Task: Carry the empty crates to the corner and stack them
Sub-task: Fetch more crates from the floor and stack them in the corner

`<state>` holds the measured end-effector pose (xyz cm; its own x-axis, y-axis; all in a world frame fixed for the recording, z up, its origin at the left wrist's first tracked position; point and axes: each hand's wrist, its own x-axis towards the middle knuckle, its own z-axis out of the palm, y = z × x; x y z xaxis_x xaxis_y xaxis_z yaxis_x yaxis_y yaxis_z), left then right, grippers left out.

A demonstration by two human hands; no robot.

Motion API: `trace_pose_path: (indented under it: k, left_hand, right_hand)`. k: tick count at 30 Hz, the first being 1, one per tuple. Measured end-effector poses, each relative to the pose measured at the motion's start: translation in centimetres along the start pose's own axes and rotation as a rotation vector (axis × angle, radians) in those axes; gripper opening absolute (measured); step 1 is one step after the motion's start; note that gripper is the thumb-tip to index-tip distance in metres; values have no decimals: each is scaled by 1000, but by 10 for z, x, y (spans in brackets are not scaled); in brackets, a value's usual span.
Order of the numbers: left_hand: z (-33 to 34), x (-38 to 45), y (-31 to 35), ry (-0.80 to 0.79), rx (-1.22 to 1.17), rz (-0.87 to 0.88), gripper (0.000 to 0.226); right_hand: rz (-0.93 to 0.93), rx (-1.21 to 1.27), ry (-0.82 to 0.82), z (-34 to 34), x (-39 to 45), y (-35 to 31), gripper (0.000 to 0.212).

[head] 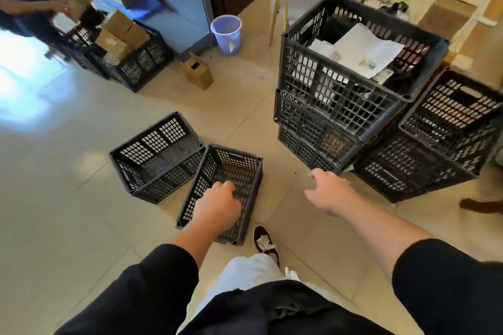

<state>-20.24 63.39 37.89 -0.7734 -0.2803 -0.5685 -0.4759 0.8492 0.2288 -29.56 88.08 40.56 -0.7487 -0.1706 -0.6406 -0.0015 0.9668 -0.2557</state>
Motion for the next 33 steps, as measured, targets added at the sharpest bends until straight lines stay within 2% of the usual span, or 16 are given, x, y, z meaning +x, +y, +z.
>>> trace_pose_path:
  k: [11,16,21,27,33]
  left_hand:
    - [-34,85,-26,-13,-194,-239,46]
    - [-23,112,-45,5,-353,-448,47]
    - [-7,128,-49,75,-525,-662,43]
    - [37,135,-47,62,-697,-855,30]
    - [96,138,-69,55,-899,-1048,41]
  right_hand:
    - [-236,-339,-128,-67,133,-78,57]
    - [-379,-473,-196,-75,203,-124,49]
    - [-488,-548,-313,-72,272,-163,50]
    - [-514,-784,-370,-58,344,-182,56]
    - [-507,-837,-430,-3,383,-191,58]
